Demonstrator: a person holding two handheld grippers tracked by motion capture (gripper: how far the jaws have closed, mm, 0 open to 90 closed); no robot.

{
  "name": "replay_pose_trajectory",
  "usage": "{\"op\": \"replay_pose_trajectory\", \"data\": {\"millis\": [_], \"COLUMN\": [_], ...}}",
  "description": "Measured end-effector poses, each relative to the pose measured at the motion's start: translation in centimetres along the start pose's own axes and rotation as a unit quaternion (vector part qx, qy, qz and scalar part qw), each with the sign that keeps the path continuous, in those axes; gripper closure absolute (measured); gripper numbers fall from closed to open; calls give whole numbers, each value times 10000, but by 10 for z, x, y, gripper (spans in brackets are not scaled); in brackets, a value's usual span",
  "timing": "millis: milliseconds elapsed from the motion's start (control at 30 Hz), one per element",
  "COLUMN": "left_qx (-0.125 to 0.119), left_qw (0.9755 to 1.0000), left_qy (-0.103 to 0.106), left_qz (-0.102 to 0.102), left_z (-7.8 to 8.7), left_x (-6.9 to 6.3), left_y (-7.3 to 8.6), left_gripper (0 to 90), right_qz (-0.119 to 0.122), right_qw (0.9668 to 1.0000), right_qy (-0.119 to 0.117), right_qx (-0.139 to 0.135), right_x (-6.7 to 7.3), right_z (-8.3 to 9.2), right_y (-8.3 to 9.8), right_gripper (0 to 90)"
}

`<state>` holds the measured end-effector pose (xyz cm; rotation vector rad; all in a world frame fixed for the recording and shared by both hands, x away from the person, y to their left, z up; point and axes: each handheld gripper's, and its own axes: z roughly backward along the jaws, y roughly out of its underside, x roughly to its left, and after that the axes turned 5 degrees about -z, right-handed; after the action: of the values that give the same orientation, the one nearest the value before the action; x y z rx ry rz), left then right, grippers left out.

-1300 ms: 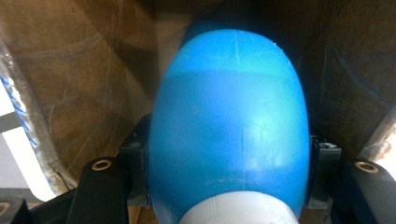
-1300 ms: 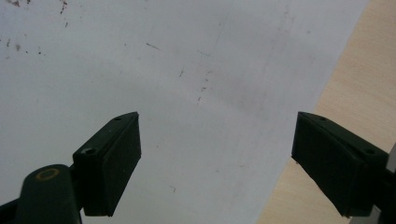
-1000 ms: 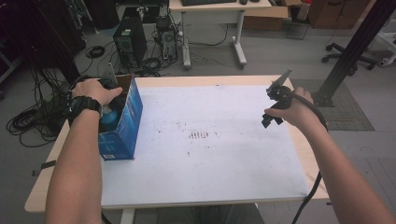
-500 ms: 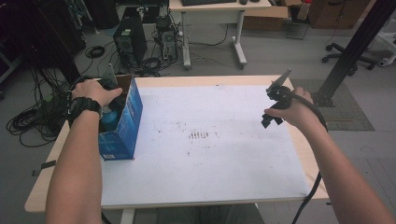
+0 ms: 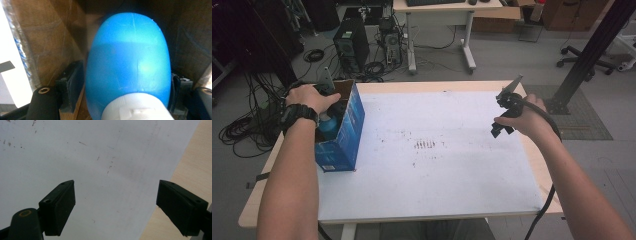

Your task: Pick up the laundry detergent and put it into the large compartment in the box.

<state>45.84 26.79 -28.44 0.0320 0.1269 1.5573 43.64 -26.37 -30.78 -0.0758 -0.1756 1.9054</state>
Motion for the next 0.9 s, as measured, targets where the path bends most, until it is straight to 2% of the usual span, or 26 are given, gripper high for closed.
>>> {"op": "replay_pose_trajectory", "data": {"millis": [400, 567, 733, 900], "left_qx": [-44, -87, -66, -167], "left_qw": [9999, 9995, 9997, 9997], "left_qy": [106, 270, 188, 174], "left_qz": [66, 133, 110, 90], "left_z": [12, 17, 21, 32], "left_x": [2, 3, 2, -2], "left_y": [3, 5, 5, 6], "left_gripper": [260, 232, 237, 241], "right_qz": [12, 36, 40, 35], "right_qw": [10000, 10000, 10000, 10000], "right_qy": [-4, -7, -13, -15], "right_qx": [14, 17, 18, 18], "right_x": [2, 3, 4, 4], "right_z": [-1, -1, -1, -1], "right_y": [0, -1, -1, -1], "right_gripper": [156, 156, 156, 156]}}
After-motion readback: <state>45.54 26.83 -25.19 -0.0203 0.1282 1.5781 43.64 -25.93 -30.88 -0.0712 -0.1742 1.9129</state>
